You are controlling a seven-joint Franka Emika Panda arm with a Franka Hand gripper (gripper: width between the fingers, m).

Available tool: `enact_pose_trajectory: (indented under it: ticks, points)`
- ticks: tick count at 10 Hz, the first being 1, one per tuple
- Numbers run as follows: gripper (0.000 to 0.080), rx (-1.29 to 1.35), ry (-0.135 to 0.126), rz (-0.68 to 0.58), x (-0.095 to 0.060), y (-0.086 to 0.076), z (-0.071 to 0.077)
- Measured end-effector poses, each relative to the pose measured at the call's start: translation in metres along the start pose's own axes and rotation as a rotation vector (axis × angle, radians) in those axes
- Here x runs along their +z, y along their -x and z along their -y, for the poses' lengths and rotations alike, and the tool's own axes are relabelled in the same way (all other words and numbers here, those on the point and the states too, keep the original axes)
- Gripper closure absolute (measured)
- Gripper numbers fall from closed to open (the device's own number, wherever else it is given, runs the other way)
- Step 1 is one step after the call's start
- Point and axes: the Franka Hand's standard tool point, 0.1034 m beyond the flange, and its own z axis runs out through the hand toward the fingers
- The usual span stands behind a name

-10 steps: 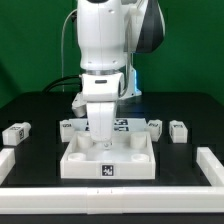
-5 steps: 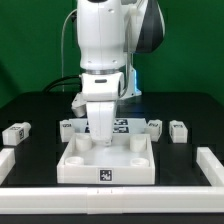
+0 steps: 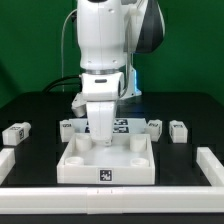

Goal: Assemble one leg

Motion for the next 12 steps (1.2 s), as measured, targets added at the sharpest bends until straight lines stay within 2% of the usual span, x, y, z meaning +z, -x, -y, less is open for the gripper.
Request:
enact_pose_trajectory:
  ticks: [1, 2, 6, 7, 10, 12]
  points:
    - [0.0735, -0.024, 0.004, 0.005, -0.001, -0.002, -0.005]
    - [0.0736, -0.036, 0.013, 0.008, 0.0, -0.013, -0.012]
    - [0.0736, -0.039, 0.042, 0.02, 0.001, -0.083, -0.03]
    - [0.0736, -0.059, 0.05, 0.034, 0.001, -0.089, -0.032]
    - [0.0736, -0.052, 0.051, 0.039, 0.001, -0.085, -0.033]
    - [0.0736, -0.059, 0.039, 0.044, 0.001, -0.088, -0.035]
